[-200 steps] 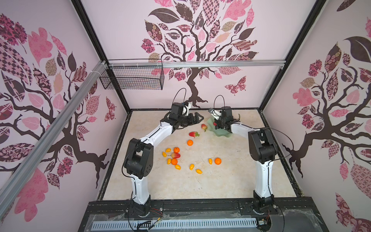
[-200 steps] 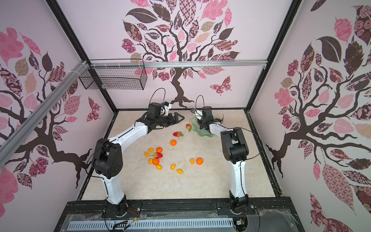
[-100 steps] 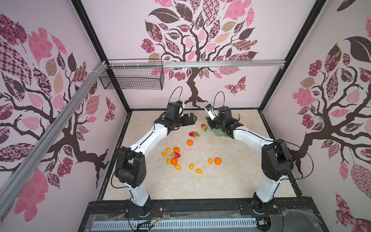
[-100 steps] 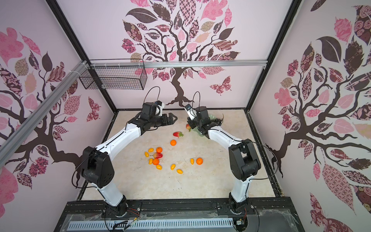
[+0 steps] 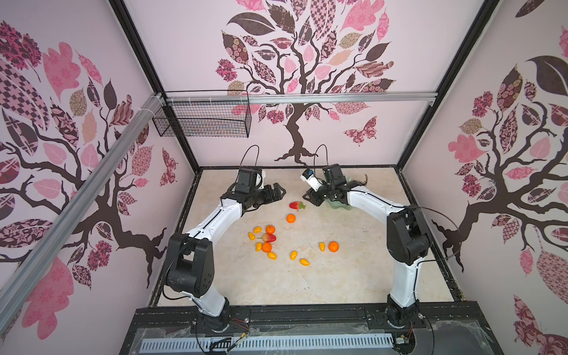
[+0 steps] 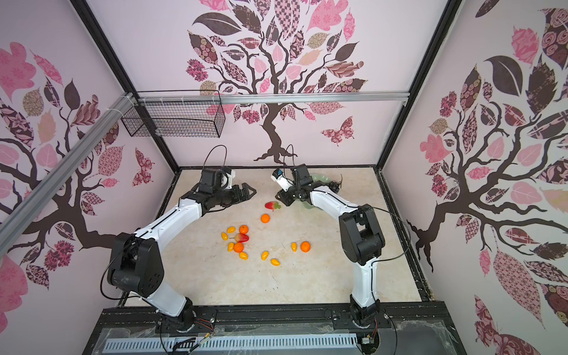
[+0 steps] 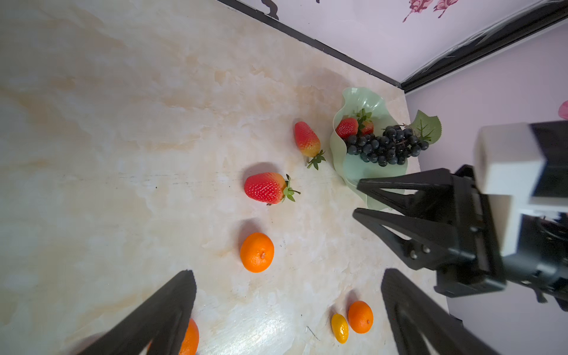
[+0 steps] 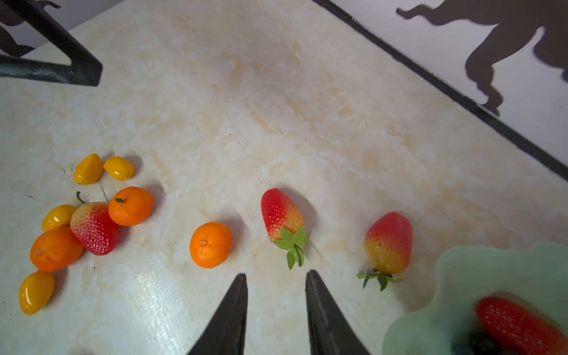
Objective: Place and organize the fake fruits in the fruit bowl
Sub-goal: 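Move the right gripper down to the red-yellow strawberry beside the bowl, then close the right gripper on the strawberry's green leaves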
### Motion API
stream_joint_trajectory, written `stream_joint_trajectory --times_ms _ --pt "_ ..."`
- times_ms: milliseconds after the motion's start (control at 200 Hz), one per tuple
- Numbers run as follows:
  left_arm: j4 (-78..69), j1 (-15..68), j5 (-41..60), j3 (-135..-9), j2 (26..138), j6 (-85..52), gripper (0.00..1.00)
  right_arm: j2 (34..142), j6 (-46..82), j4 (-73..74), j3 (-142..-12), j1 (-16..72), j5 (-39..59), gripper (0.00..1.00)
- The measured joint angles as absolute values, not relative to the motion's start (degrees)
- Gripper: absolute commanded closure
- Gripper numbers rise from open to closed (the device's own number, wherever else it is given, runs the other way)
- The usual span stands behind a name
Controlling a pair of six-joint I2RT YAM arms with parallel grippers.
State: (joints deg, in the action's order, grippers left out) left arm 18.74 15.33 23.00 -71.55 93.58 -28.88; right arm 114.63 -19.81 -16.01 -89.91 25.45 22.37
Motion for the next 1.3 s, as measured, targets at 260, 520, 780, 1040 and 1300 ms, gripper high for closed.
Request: stream_joint_trajectory --times_ms 260,520,780,1040,1300 --pt "16.4 13.1 26.9 -71.5 95.7 -30.2 0.01 124.0 -20.8 -22.5 -98.8 25.9 20.9 0.57" --pt "15.0 11.1 30.2 -71.5 97.7 -32.6 0.01 127.5 -20.8 -24.2 -100.0 25.8 20.7 0.55" --pt "14.6 11.1 31.0 -71.5 97.7 -33.2 0.01 129.5 -20.8 -24.3 -101.0 25.8 21.1 0.54" --pt "14.6 10.6 31.0 -71.5 97.7 -33.3 0.01 131.0 -21.5 -24.8 -101.0 25.8 21.2 0.56" --pt "14.6 10.3 31.0 -71.5 97.7 -33.9 0.01 131.0 -21.6 -25.2 -102.2 25.8 21.5 0.72"
